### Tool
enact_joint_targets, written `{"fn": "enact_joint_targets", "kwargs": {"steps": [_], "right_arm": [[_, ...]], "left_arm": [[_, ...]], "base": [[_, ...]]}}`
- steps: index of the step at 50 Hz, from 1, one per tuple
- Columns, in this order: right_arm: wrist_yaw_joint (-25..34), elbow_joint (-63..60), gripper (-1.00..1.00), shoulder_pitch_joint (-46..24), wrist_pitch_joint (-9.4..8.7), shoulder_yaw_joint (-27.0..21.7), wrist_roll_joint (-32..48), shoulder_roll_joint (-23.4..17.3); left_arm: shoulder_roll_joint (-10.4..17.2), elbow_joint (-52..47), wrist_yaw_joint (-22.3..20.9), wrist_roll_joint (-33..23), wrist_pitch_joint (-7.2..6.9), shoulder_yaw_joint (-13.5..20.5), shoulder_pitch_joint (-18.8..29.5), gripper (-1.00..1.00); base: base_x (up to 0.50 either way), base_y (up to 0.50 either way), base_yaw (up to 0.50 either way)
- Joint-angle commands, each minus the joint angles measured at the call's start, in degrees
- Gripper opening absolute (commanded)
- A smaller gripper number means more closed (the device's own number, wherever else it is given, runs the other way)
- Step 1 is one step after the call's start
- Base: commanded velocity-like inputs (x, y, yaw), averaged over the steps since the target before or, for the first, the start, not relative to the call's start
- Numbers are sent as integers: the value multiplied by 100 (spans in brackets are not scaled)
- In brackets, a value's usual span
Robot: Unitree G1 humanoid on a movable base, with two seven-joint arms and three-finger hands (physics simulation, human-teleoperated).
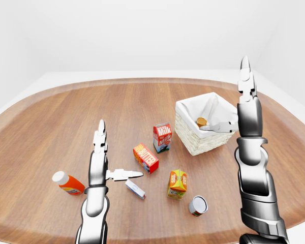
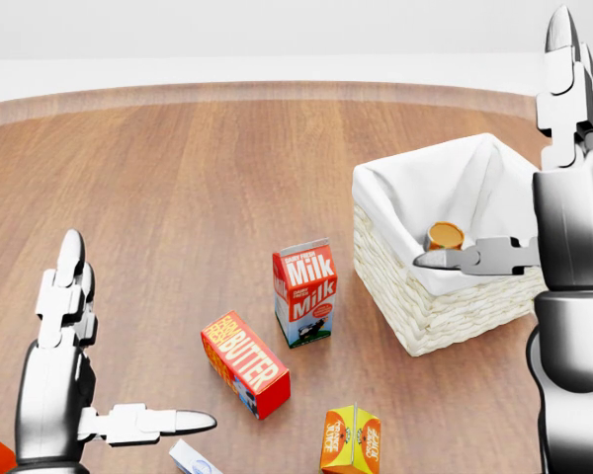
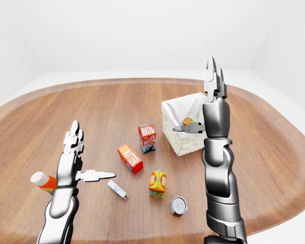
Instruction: Pick up the alphabet soup and the tomato sauce, and put them in the basket.
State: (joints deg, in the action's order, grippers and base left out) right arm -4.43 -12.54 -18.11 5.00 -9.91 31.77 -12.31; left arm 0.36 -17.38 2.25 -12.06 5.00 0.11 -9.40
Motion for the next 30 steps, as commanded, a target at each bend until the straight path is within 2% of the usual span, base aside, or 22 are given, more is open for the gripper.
{"fn": "enact_joint_targets", "kwargs": {"steps": [1,11,30], "right_arm": [[276,-804,100,485,0,-120,-238,131],[744,-2042,100,1077,0,-210,-539,390],[976,-2622,100,2076,0,-306,-848,803]], "left_arm": [[-2,-19,1,33,0,10,-7,100],[-1,-19,1,30,0,10,-6,100],[-2,-19,1,31,0,10,-6,100]], "base": [[0,0,0],[0,0,0],[0,0,0]]}}
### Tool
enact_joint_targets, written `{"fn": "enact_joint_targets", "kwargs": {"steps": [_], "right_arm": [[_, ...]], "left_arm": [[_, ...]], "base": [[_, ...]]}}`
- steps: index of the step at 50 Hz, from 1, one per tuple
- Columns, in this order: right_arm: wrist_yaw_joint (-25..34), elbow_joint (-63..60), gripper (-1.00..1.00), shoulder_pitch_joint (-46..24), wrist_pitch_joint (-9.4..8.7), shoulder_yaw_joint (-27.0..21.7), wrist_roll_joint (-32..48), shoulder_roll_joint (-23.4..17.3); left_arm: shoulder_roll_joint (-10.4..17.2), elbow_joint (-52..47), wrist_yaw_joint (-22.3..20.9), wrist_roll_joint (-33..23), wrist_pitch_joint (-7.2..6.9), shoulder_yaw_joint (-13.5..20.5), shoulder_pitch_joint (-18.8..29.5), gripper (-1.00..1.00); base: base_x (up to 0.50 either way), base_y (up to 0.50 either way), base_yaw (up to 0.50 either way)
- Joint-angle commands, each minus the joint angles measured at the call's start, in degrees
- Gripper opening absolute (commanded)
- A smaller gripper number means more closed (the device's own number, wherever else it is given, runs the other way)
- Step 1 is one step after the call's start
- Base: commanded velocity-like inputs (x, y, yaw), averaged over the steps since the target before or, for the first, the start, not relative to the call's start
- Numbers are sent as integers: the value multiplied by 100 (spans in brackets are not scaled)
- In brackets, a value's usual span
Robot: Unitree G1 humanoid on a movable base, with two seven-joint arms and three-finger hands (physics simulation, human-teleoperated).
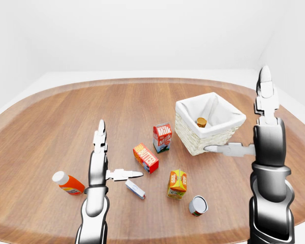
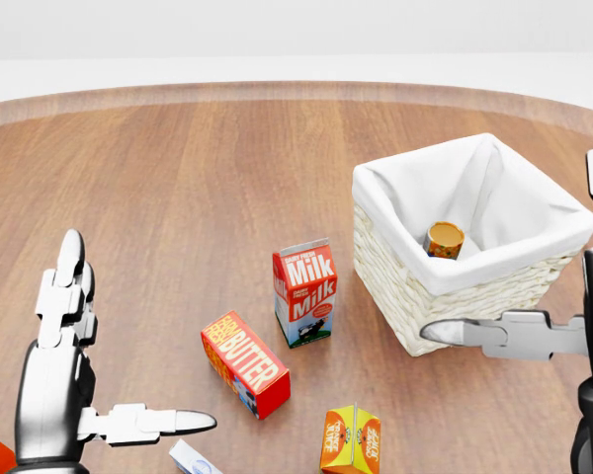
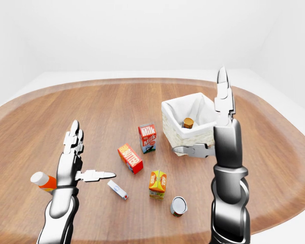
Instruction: Pick up the alphabet soup and the tomato sauce, and put them in the basket.
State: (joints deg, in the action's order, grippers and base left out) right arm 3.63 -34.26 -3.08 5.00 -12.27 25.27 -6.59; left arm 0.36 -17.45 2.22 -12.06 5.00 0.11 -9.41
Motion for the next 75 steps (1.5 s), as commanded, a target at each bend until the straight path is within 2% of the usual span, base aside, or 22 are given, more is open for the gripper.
{"fn": "enact_joint_targets", "kwargs": {"steps": [1,42,61,75], "right_arm": [[193,-492,100,624,0,-72,-212,256],[392,-667,100,2144,0,144,-432,961],[347,-470,100,2586,0,265,-408,1086],[131,-179,100,2986,0,559,-217,1092]], "left_arm": [[-3,-11,4,32,0,11,-6,100],[-3,-13,3,32,0,10,-6,100],[-3,-11,3,35,0,11,-5,100],[-3,-11,3,32,0,11,-5,100]], "base": [[0,0,0],[0,0,0],[0,0,0],[0,0,0]]}}
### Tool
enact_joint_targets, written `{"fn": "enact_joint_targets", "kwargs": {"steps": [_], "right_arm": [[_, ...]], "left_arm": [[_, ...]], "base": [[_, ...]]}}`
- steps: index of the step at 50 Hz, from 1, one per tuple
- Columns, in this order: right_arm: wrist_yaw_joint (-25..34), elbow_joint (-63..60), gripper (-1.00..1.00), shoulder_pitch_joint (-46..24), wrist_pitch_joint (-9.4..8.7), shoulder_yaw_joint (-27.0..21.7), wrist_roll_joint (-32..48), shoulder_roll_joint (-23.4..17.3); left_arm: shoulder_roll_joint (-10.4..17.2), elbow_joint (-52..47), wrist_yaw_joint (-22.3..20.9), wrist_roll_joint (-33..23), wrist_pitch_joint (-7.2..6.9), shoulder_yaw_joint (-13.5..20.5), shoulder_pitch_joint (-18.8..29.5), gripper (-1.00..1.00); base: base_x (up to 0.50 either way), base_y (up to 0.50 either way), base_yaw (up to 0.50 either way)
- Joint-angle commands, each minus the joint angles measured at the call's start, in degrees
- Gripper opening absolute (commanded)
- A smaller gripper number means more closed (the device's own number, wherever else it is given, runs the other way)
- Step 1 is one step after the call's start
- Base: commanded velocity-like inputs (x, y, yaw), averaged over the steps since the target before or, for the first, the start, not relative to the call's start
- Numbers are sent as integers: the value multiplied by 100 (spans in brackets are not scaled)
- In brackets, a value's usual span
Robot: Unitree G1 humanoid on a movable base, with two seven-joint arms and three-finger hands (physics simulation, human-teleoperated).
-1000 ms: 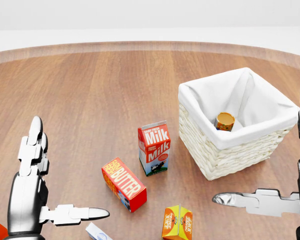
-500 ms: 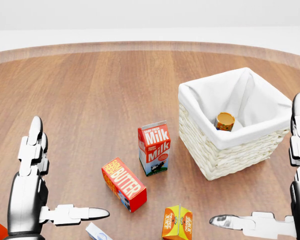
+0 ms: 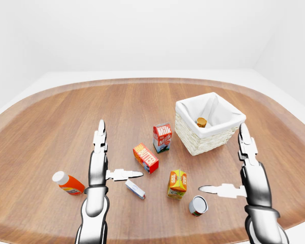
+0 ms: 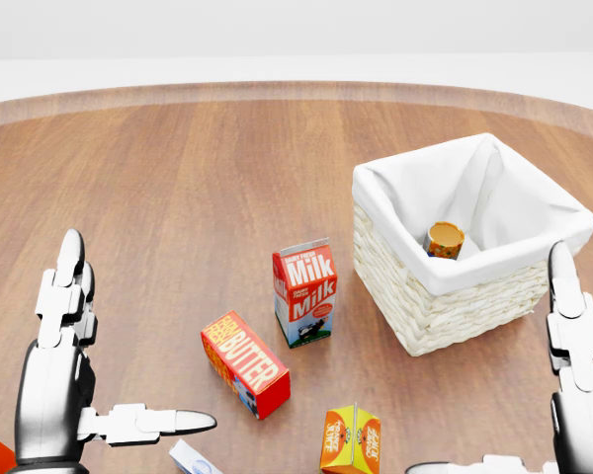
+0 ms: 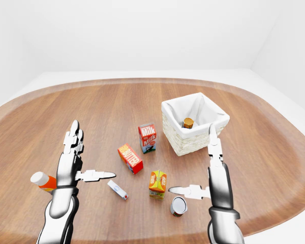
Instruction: Pick up the alphabet soup and the tomato sauce, and put them in the basket.
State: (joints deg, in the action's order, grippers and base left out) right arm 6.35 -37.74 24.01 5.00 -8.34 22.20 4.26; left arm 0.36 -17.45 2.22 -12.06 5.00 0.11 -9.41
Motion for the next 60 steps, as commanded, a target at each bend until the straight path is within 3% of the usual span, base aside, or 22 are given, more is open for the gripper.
{"fn": "enact_joint_targets", "kwargs": {"steps": [1,36,60], "right_arm": [[-138,154,100,295,0,170,84,0],[50,100,100,1210,0,273,-118,143],[-214,653,100,1642,0,420,146,110]], "left_arm": [[-2,-10,3,33,0,10,-5,100],[-3,-11,6,30,0,11,-6,100],[-2,-10,3,32,0,10,-5,100]], "base": [[0,0,0],[0,0,0],[0,0,0]]}}
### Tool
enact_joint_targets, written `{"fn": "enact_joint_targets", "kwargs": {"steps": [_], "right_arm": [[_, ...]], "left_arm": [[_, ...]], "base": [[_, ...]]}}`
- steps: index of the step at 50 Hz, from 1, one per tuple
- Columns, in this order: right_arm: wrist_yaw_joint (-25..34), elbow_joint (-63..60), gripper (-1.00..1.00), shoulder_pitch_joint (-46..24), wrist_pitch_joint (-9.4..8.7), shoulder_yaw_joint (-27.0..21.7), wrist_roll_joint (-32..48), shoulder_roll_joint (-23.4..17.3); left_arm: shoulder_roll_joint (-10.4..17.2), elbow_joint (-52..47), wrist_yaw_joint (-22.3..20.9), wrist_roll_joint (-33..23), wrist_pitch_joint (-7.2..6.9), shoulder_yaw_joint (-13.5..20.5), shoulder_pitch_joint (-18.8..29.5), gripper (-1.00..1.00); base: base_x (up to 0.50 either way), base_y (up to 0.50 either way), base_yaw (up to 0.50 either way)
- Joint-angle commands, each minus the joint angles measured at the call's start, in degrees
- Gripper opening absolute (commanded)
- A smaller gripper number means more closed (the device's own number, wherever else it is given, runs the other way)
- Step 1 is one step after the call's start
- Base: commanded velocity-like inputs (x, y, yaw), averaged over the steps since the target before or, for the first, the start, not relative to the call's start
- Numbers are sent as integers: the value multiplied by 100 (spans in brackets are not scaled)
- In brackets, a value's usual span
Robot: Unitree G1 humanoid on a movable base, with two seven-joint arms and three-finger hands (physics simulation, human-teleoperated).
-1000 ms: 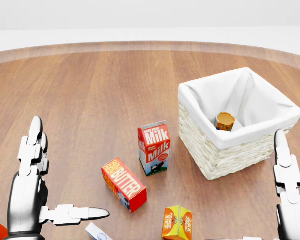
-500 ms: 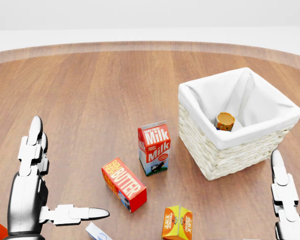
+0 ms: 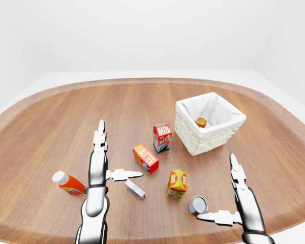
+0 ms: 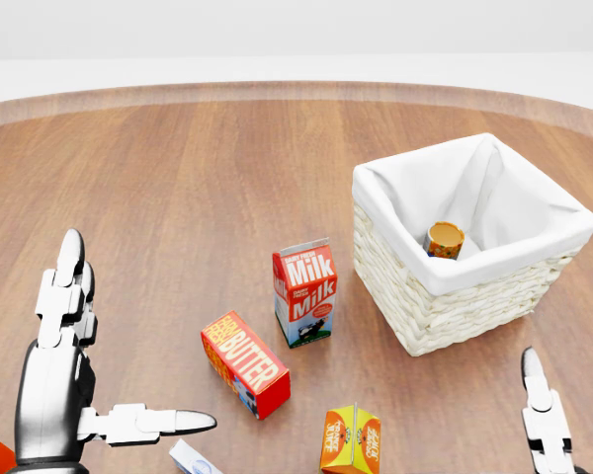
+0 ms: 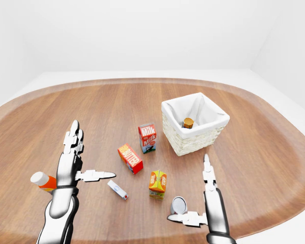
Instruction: Pick up the alphabet soup and the tomato sauce, and put them in the basket.
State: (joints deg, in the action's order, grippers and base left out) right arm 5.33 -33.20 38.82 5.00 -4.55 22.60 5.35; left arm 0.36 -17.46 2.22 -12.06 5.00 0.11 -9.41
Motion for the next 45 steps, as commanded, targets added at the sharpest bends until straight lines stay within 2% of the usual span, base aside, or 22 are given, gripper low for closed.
{"fn": "enact_joint_targets", "kwargs": {"steps": [1,45], "right_arm": [[-124,215,100,174,0,49,118,0],[-821,1229,100,78,0,102,850,-130]], "left_arm": [[-3,-11,3,34,0,11,-6,100],[-2,-11,5,30,0,10,-6,100]], "base": [[0,0,0],[0,0,0]]}}
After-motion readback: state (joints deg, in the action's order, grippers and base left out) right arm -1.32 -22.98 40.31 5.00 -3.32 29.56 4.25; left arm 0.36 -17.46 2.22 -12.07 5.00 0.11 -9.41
